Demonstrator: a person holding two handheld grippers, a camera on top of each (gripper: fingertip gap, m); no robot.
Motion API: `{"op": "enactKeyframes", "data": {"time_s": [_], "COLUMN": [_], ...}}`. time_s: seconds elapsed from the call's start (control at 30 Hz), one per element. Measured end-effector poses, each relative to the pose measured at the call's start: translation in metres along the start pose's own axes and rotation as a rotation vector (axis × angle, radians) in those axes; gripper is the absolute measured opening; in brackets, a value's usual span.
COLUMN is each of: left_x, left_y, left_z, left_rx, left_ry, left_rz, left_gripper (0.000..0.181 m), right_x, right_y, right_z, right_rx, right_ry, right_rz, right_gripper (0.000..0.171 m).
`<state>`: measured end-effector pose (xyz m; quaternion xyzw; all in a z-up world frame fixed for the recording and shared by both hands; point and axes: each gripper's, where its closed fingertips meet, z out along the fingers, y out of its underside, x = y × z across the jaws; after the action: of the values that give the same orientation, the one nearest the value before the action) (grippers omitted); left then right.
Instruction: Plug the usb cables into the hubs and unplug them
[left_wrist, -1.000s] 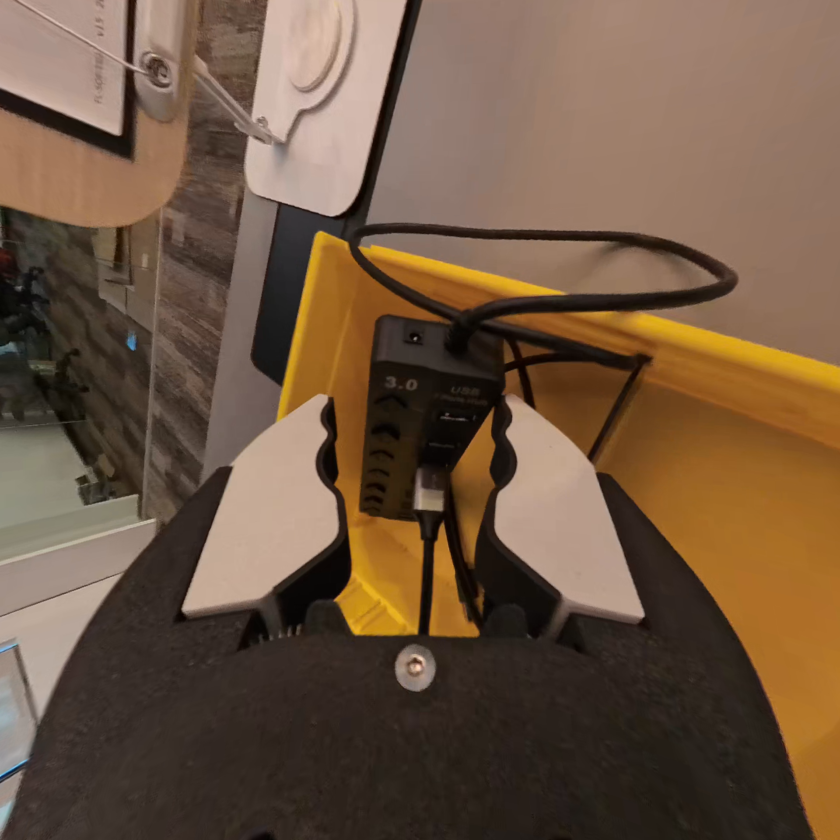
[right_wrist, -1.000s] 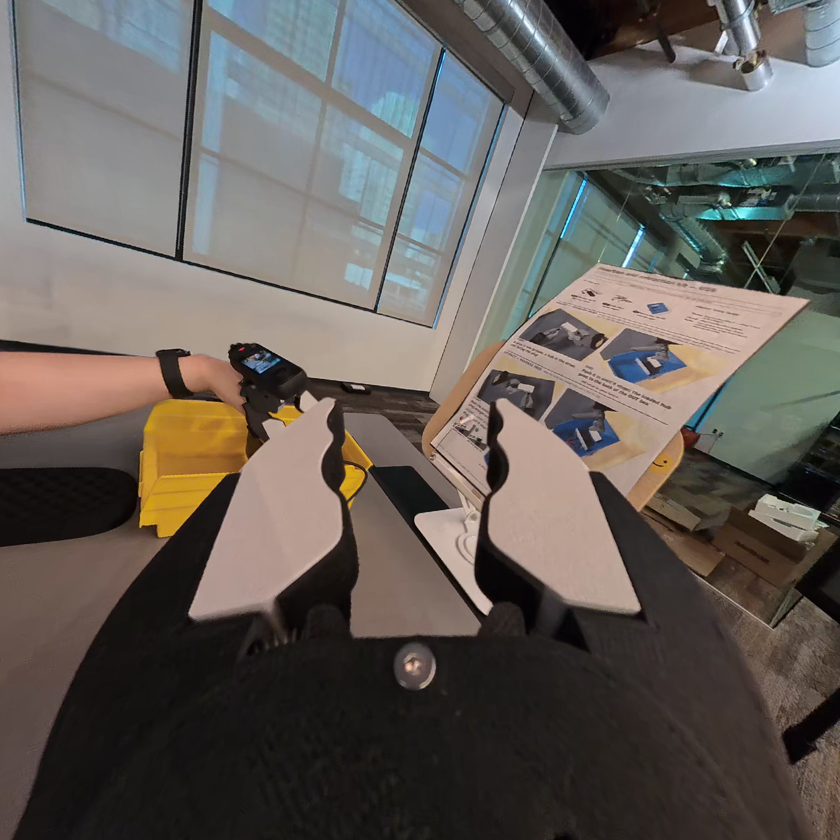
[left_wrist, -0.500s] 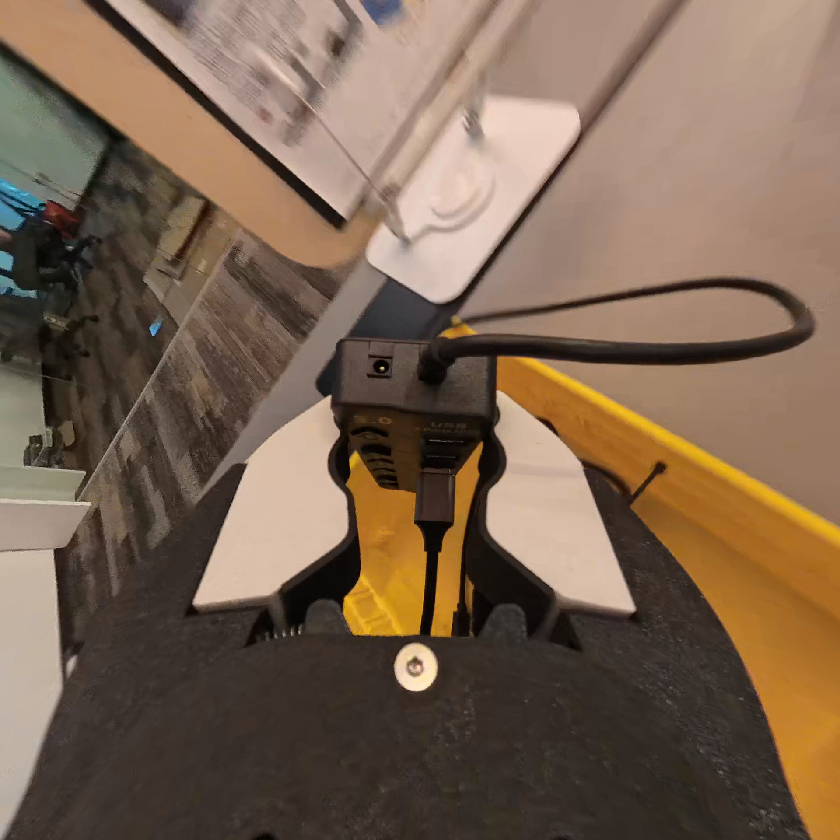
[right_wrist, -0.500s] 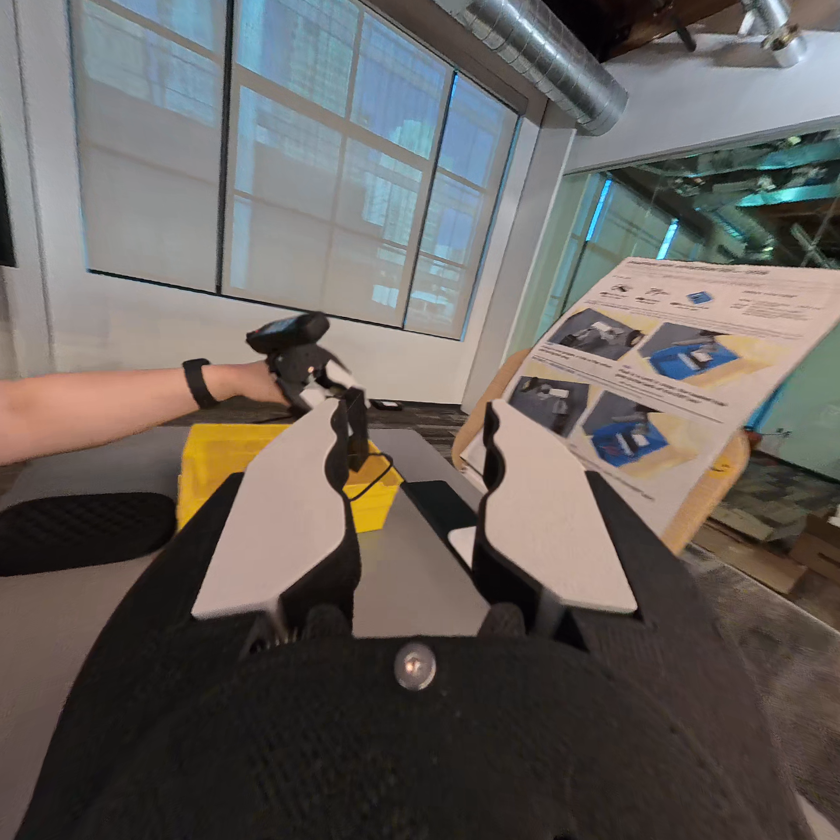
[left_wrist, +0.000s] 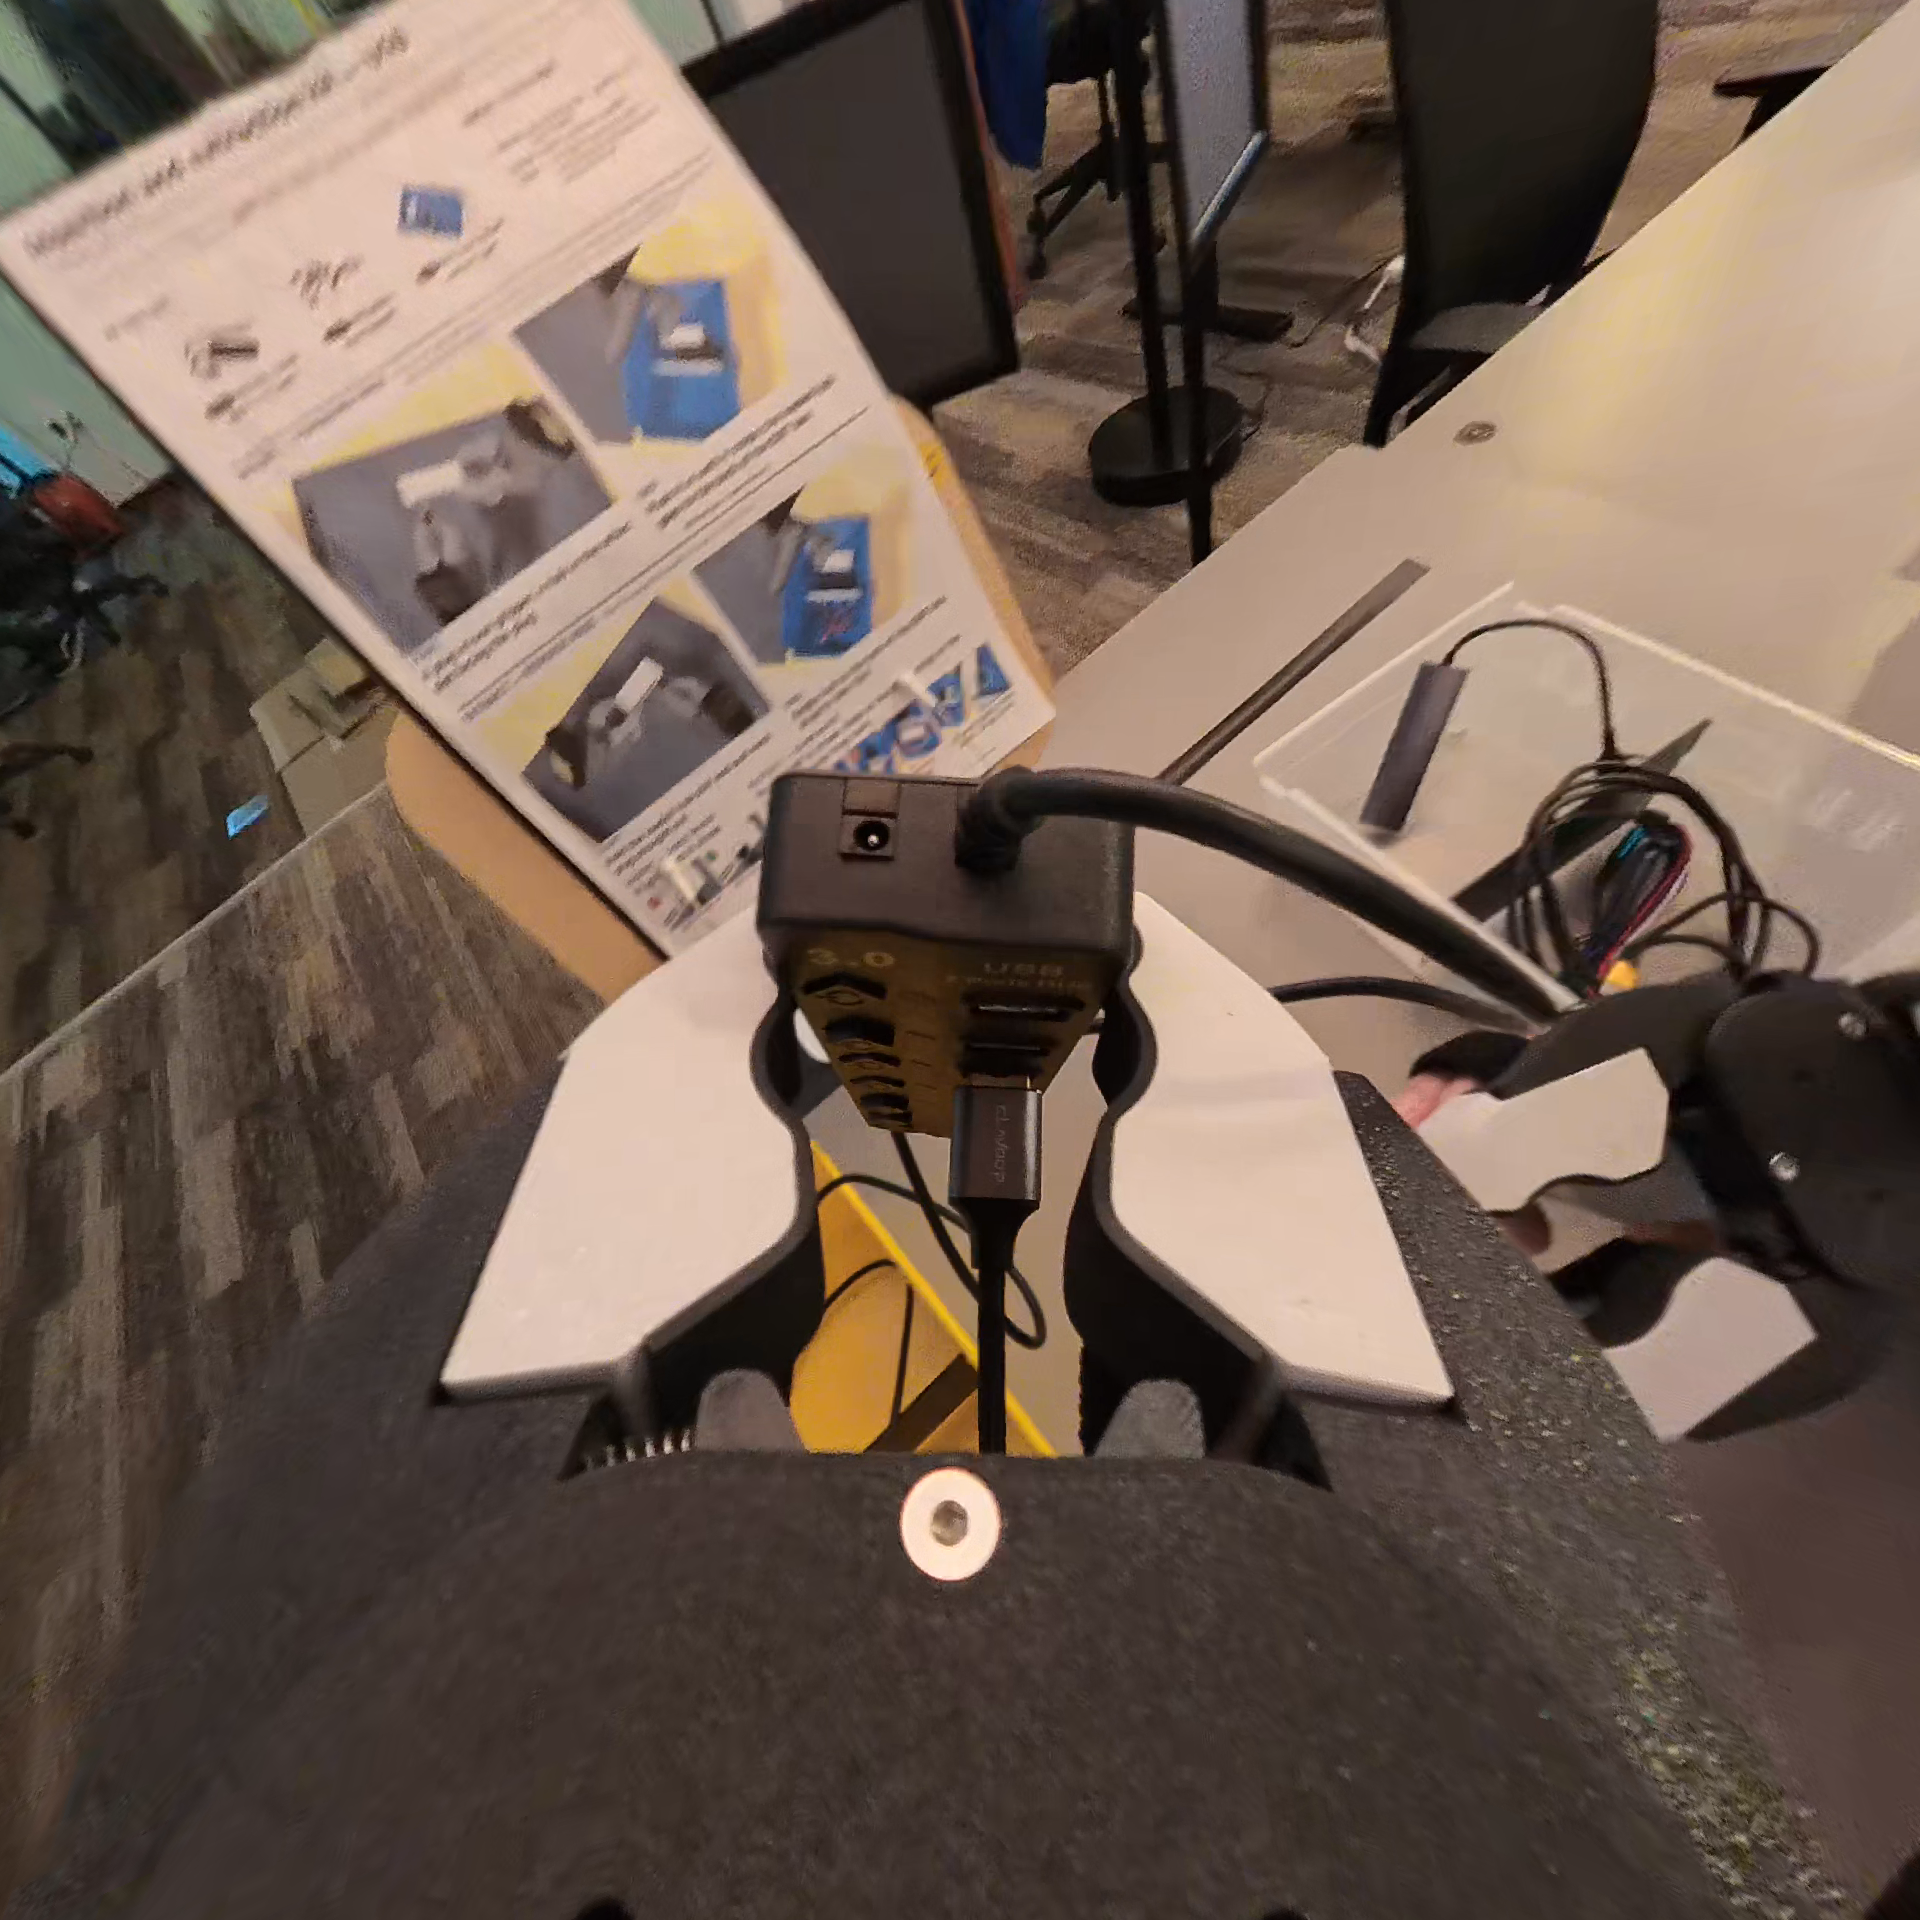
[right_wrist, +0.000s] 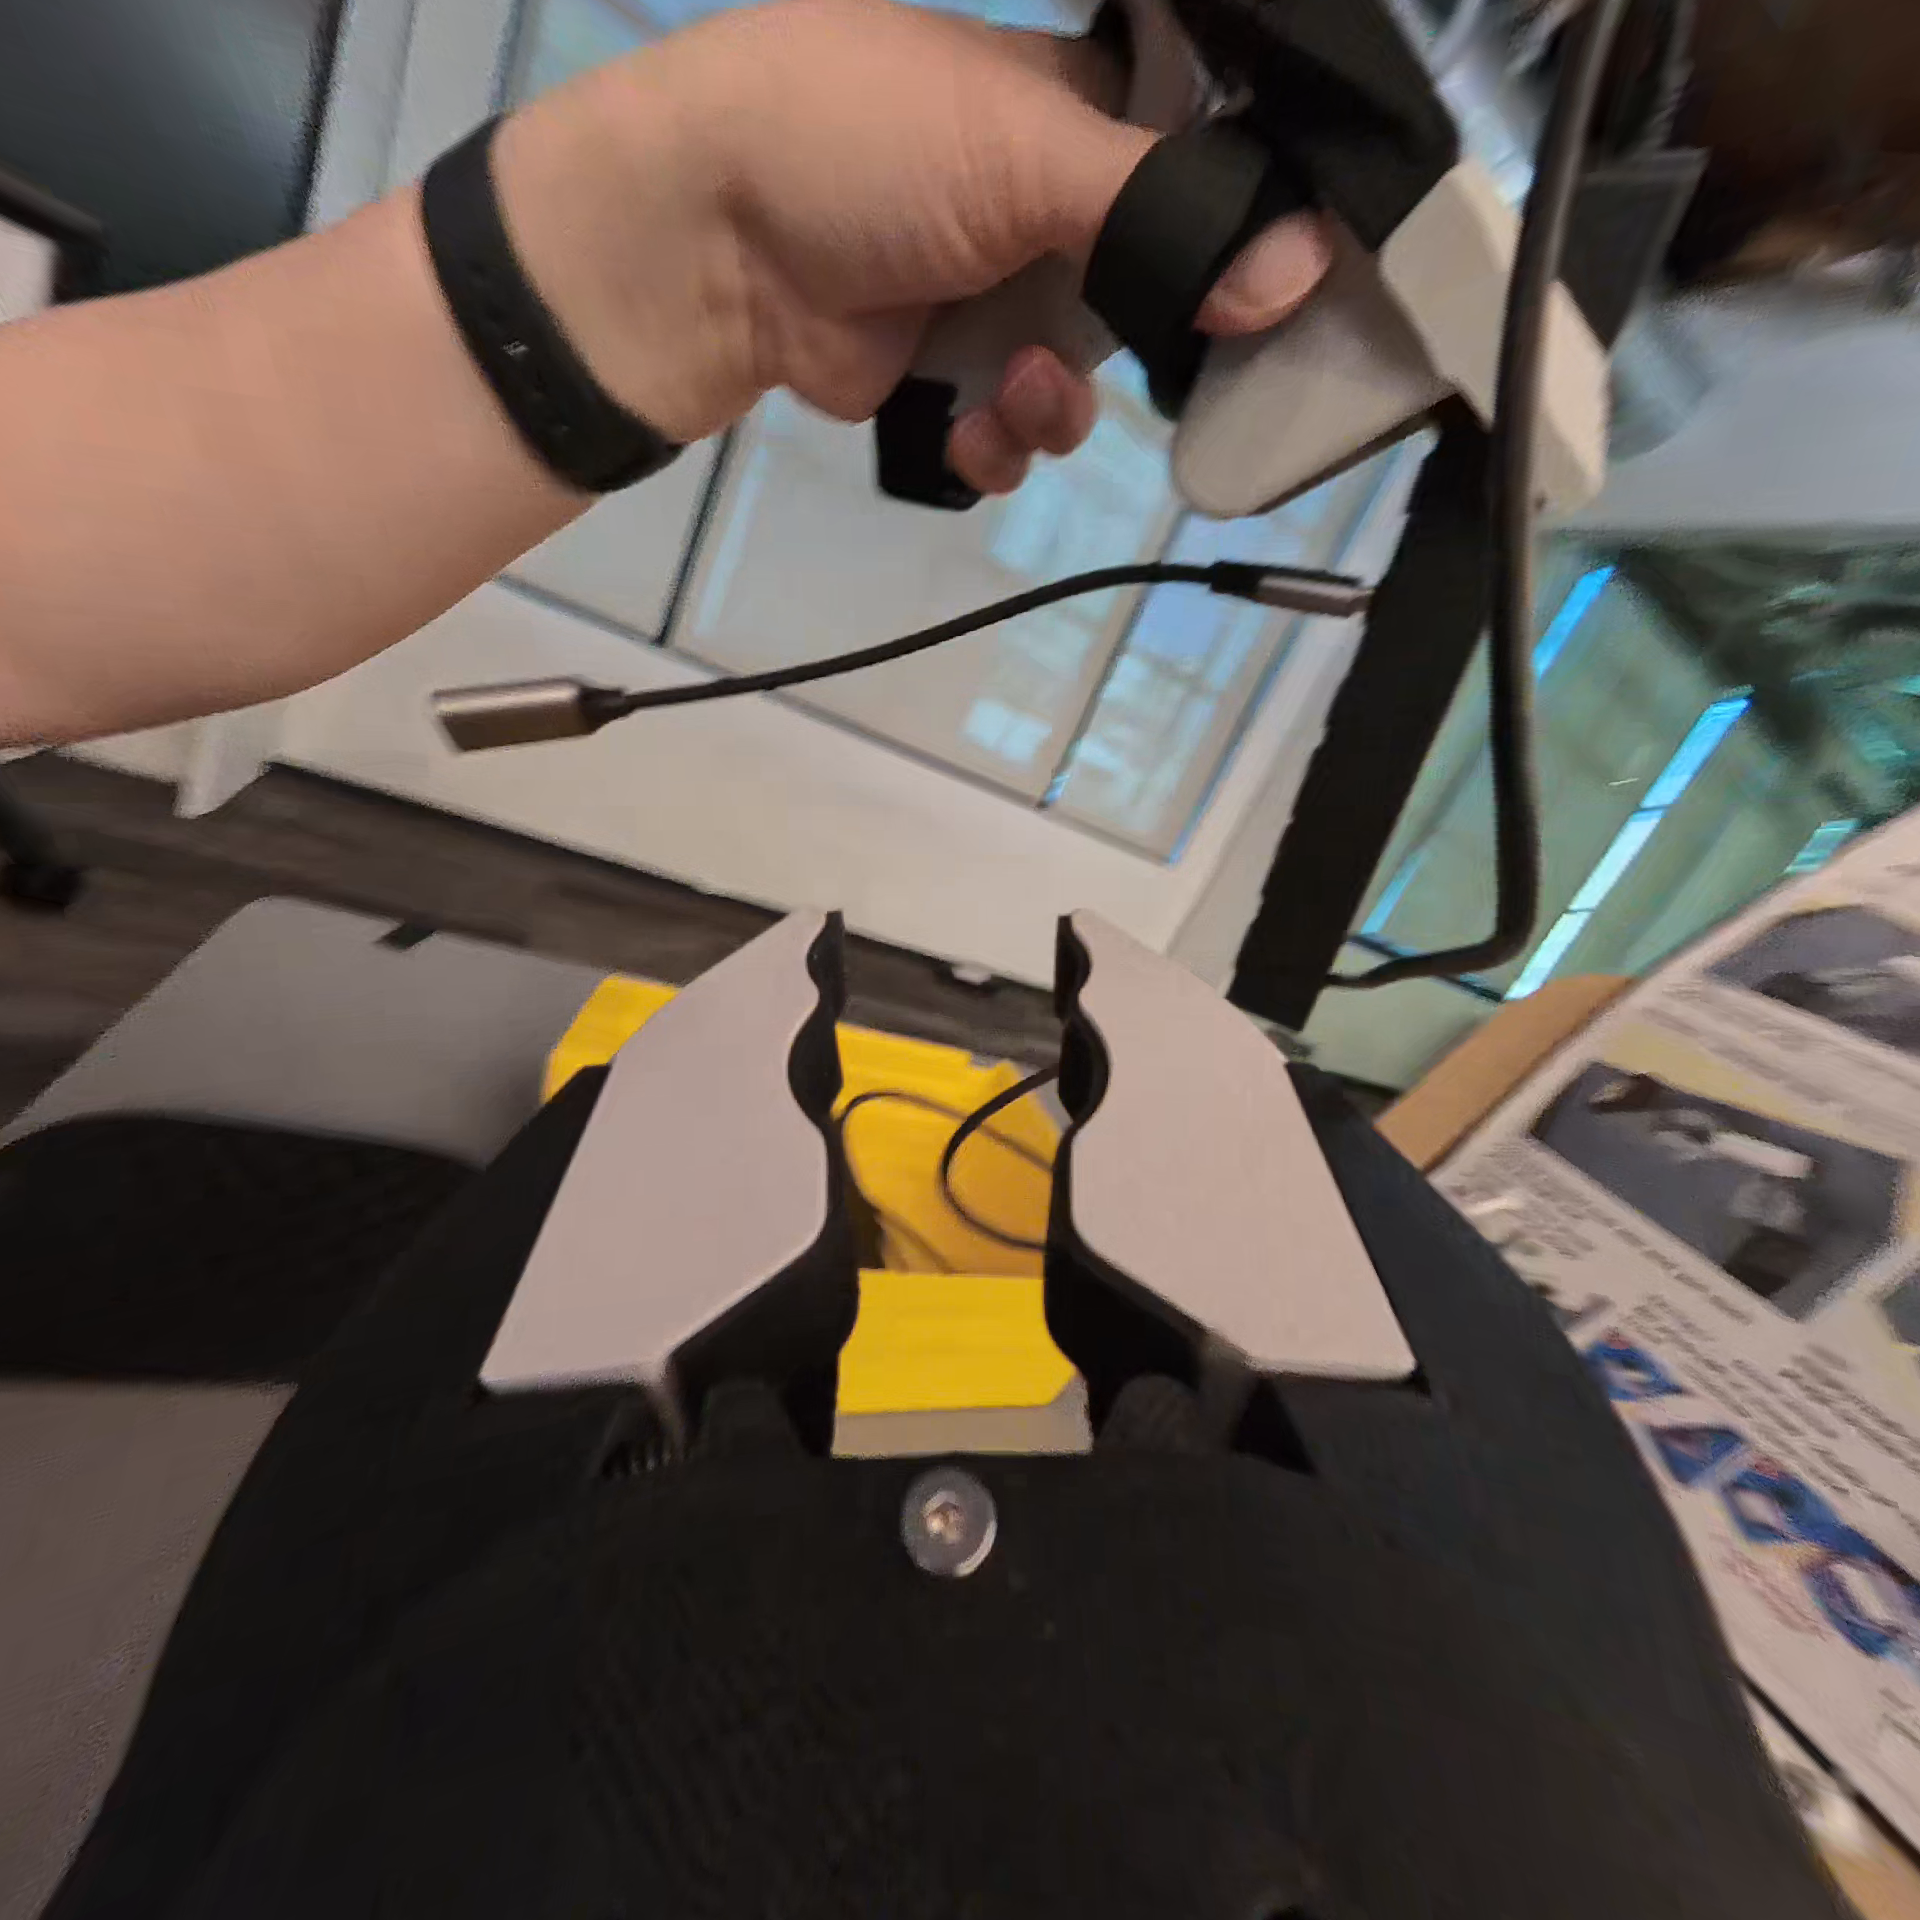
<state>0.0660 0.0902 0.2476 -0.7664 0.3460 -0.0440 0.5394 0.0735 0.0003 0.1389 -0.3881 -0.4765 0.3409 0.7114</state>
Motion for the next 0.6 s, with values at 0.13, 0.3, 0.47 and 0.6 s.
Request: {"op": "enactKeyframes", "data": {"time_s": [0.13,0.3,0.47,0.6], "left_x": [0.039,0.082,0.098,0.095], "left_y": [-0.024,-0.022,-0.009,-0.01], "left_z": [0.0,0.012,0.022,0.021], "left_rx": [0.041,0.032,0.002,0.042], "left_ry": [0.046,0.203,0.28,0.306], "left_rz": [0.0,-0.119,-0.215,-0.28], "left_gripper": [0.054,0.054,0.054,0.055], "right_x": [0.041,0.068,0.087,0.081], "right_y": [-0.026,-0.028,-0.009,-0.004], "right_z": [-0.026,-0.042,-0.048,-0.044], "right_rx": [0.029,0.008,-0.106,-0.145], "right_ry": [0.3,0.412,0.451,0.372], "right_rz": [-0.099,-0.101,-0.045,-0.01], "right_gripper": [0.042,0.051,0.051,0.028]}}
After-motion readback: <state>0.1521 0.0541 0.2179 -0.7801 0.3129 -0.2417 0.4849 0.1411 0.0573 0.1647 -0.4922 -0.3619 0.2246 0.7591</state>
